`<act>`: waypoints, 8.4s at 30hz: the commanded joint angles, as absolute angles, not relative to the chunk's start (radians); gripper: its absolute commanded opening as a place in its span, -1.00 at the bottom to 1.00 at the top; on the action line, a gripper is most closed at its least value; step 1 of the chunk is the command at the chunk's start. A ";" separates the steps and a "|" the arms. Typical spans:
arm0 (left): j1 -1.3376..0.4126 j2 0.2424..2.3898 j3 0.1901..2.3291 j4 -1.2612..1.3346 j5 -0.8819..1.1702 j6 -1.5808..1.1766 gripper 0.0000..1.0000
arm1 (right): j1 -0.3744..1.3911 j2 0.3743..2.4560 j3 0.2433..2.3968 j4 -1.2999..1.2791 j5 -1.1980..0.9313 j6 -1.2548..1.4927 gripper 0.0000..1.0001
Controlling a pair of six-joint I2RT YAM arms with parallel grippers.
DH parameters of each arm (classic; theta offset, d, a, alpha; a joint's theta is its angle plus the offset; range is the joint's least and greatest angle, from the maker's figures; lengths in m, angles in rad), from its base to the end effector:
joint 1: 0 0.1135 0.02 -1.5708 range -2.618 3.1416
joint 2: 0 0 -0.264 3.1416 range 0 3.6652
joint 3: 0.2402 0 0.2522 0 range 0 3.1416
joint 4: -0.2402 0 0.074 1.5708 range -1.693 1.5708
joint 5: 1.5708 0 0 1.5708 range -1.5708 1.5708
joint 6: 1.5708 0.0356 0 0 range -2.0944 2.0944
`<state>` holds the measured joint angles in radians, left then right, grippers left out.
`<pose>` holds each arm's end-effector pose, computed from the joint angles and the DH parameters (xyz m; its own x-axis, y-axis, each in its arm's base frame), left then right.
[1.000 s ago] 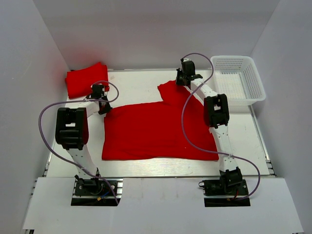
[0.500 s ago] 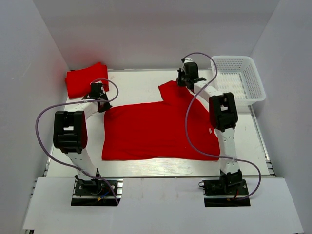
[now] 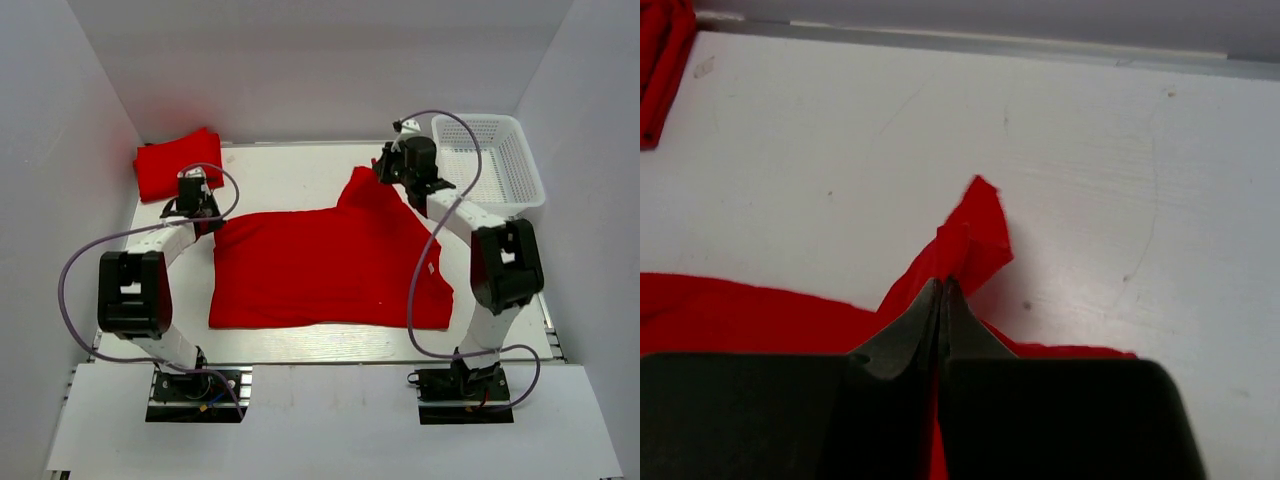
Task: Fold and stack the t-shirts
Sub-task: Grap the side of the flattened tshirt furthest away from the robot with both arms, then fold the other side of the tshirt into a rectangle, then rotate the tshirt 100 degrees
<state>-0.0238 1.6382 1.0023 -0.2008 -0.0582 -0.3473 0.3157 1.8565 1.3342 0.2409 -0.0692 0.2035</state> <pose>0.3438 -0.0061 0.1984 -0.6927 -0.3234 -0.6446 -0.2669 0.9453 -0.1874 0.4192 0.1395 0.2662 -0.3339 0.1030 -0.9370 -0.3118 0.9260 0.2130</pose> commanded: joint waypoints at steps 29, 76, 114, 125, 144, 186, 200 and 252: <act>-0.031 1.396 0.828 -0.179 -0.181 -0.422 -1.00 | 0.336 1.008 0.854 -0.443 -0.092 0.222 -1.00; -0.021 1.338 0.963 -0.612 -0.414 -0.762 1.00 | 0.339 0.881 0.765 -0.767 -0.310 0.256 0.81; -0.242 1.552 0.732 -0.744 0.104 -0.578 1.00 | 0.334 2.029 1.412 -0.453 0.011 0.440 0.81; -0.362 1.520 0.630 -0.773 0.417 -0.578 1.00 | 0.350 2.442 1.943 -0.373 -0.284 0.377 0.81; -0.690 1.721 0.928 -0.848 0.648 -0.528 1.00 | 0.431 2.582 2.125 -0.144 -0.292 0.448 0.81; -0.132 1.390 0.983 -0.517 0.067 -0.522 1.00 | 0.647 2.135 1.698 -0.529 0.210 0.405 0.81; -0.123 1.338 0.954 -0.594 0.093 -0.500 1.00 | 0.551 2.420 1.977 -0.591 0.235 0.405 0.81; -0.805 1.451 0.796 -0.560 0.064 -0.531 0.79 | 0.523 1.261 0.627 -0.416 -0.172 0.365 0.76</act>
